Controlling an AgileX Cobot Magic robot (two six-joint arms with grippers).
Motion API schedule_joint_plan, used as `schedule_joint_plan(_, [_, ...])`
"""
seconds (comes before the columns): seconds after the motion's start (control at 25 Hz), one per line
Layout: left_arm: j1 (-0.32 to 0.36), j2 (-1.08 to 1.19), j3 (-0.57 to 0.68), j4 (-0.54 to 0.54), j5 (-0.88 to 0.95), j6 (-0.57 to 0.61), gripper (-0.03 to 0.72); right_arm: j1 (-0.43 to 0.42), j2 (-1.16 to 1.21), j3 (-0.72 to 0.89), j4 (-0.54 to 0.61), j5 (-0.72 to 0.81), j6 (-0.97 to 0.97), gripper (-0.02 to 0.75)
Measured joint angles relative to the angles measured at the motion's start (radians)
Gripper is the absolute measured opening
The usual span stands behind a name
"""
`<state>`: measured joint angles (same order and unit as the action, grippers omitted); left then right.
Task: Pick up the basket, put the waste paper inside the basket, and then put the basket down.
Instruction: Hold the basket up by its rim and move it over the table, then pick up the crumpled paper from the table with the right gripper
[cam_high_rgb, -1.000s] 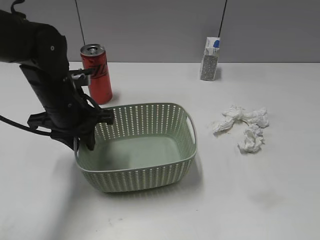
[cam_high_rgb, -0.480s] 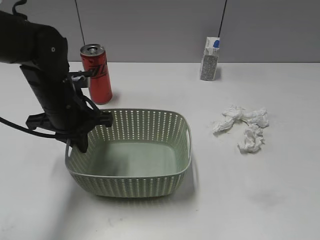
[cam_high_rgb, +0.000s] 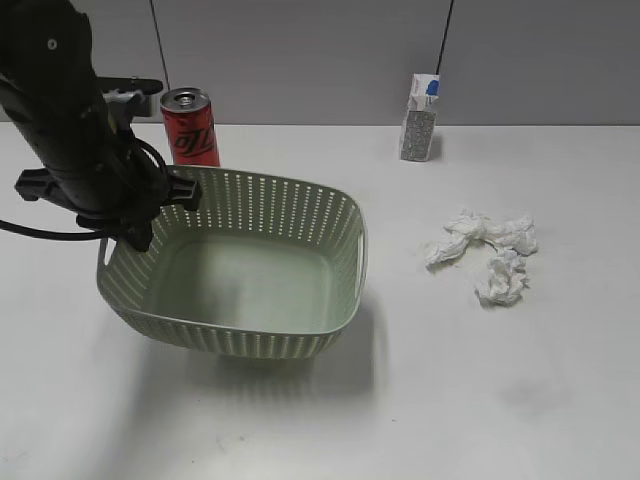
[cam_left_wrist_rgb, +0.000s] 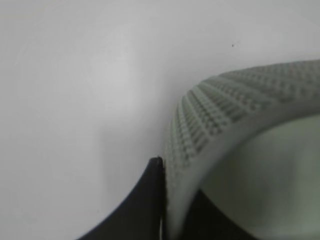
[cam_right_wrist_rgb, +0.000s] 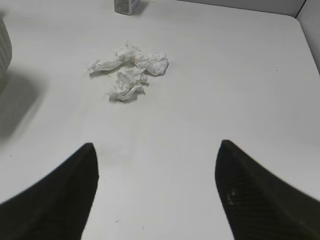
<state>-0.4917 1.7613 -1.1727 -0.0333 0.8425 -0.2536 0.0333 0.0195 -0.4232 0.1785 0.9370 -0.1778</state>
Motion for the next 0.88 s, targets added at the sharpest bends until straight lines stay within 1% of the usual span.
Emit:
schedule_joint_plan(0.12, [0.0,-0.004,0.0,0.004,0.001,0.0,0.0,0.0,0.101,-0.032,0.003,-0.049,0.0,0.552])
schedule_joint_plan(0.36, [0.0,-0.004,0.0,-0.017,0.001,0.0,0.0,0.0,0.449,-0.133,0.063,-0.127,0.008,0.552])
schedule_joint_plan(0.64, [0.0,-0.004,0.0,-0.027,0.001,0.0,0.0,0.0,0.959,-0.273,0.24,-0.167,0.019,0.552])
schedule_joint_plan(0.72, [0.0,-0.004,0.0,-0.027,0.001,0.0,0.0,0.0,1.107,-0.328,0.272,-0.171,0.012,0.552])
schedule_joint_plan(0.8, [0.0,-0.004,0.0,-0.027,0.001,0.0,0.0,0.013,1.224,-0.394,0.272,-0.18,0.008,0.552])
schedule_joint_plan(0.88, [0.0,-0.004,0.0,-0.027,0.001,0.0,0.0,0.053,1.333,-0.457,0.224,-0.194,0.022,0.552])
